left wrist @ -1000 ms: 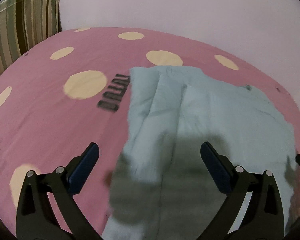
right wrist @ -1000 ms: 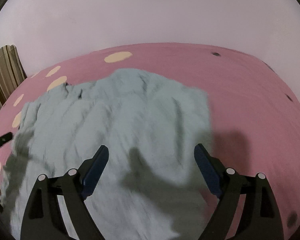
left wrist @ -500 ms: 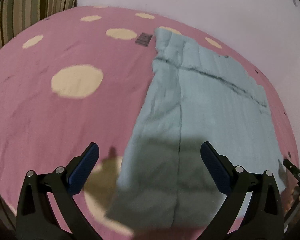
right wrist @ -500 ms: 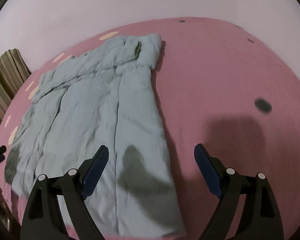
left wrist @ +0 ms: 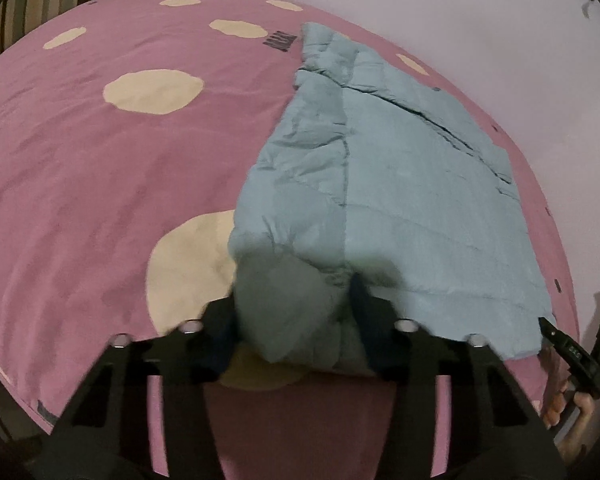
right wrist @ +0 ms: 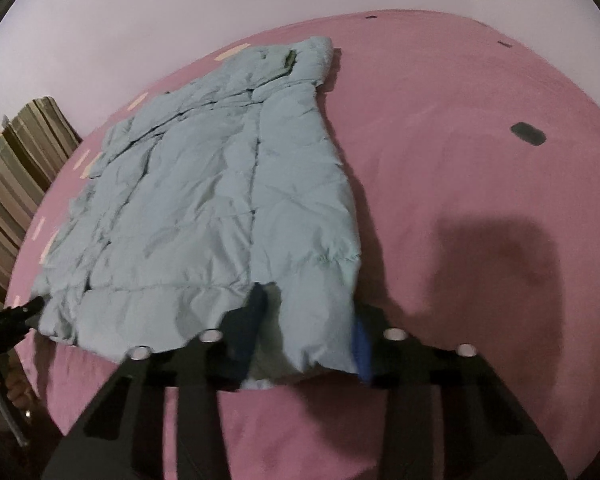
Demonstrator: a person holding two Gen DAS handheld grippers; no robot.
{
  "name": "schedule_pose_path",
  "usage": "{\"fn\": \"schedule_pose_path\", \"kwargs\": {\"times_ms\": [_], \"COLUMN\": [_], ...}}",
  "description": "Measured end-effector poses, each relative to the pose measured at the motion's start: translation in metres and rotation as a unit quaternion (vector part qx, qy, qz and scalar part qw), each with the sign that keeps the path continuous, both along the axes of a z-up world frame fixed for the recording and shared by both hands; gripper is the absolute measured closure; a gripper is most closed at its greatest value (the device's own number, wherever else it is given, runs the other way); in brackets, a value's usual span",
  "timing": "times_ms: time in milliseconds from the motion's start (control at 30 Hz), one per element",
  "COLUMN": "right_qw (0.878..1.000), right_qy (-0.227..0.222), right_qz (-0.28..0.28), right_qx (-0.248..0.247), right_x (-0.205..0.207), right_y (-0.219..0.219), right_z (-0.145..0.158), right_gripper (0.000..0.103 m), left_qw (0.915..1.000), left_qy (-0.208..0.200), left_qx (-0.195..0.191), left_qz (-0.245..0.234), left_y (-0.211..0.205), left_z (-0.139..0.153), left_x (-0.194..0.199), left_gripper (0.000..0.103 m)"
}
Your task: Fold large clothes
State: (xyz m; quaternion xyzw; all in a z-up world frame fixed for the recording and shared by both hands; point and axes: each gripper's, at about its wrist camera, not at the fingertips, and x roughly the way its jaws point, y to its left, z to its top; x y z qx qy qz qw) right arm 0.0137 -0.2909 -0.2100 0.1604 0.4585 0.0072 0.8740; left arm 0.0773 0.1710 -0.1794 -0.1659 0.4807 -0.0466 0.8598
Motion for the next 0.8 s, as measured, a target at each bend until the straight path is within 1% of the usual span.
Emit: {"fn": "schedule_pose_path", "kwargs": {"times_ms": [33, 67, 133, 233, 400, 467, 567, 667, 700, 800], "right_qw": [1.0, 1.0, 1.0, 0.999, 0.994, 0.992, 0.988, 0.986, 0.985, 0.984], "right_qy": [-0.001, -0.003, -0.012, -0.029, -0.061, -0.072, -0.092, -0.108, -0.11, -0.111], "right_qz": [0.003, 0.004, 0.004, -0.002, -0.008, -0.009, -0.012, -0.017, -0.02, -0.027], "right_qx": [0.011, 0.016, 0.024, 0.045, 0.091, 0.108, 0.121, 0.127, 0.132, 0.14], "right_x": [-0.001, -0.001, -0.003, -0.005, 0.005, 0.016, 0.044, 0.083, 0.099, 0.143], "right_y": [0.0, 0.0, 0.0, 0.0, -0.008, -0.011, -0.019, -0.026, -0.029, -0.035], "right_z": [0.0, 0.001, 0.005, 0.016, 0.042, 0.053, 0.072, 0.087, 0.09, 0.093], "right_gripper": [0.08, 0.085, 0.09, 0.093, 0.094, 0.095, 0.095, 0.095, 0.095, 0.095], "left_qw": [1.0, 0.9999, 0.9998, 0.9995, 0.9966, 0.9949, 0.9931, 0.992, 0.992, 0.9923], "left_qy": [-0.002, -0.005, -0.012, -0.029, -0.081, -0.098, -0.117, -0.127, -0.126, -0.123], "left_qx": [-0.001, -0.002, 0.002, -0.006, -0.016, -0.021, -0.012, -0.004, -0.003, 0.011], "left_qz": [-0.005, -0.011, -0.014, -0.007, 0.0, -0.003, -0.004, 0.0, 0.002, 0.014], "left_y": [-0.001, -0.003, -0.006, -0.004, -0.003, -0.005, -0.01, -0.015, -0.017, -0.024], "left_z": [0.001, 0.002, 0.007, 0.021, 0.064, 0.082, 0.1, 0.111, 0.112, 0.114], "left_x": [0.0, -0.001, -0.001, 0.001, 0.015, 0.032, 0.063, 0.103, 0.115, 0.167], "left_gripper": [0.081, 0.084, 0.091, 0.095, 0.096, 0.096, 0.096, 0.096, 0.096, 0.096]}}
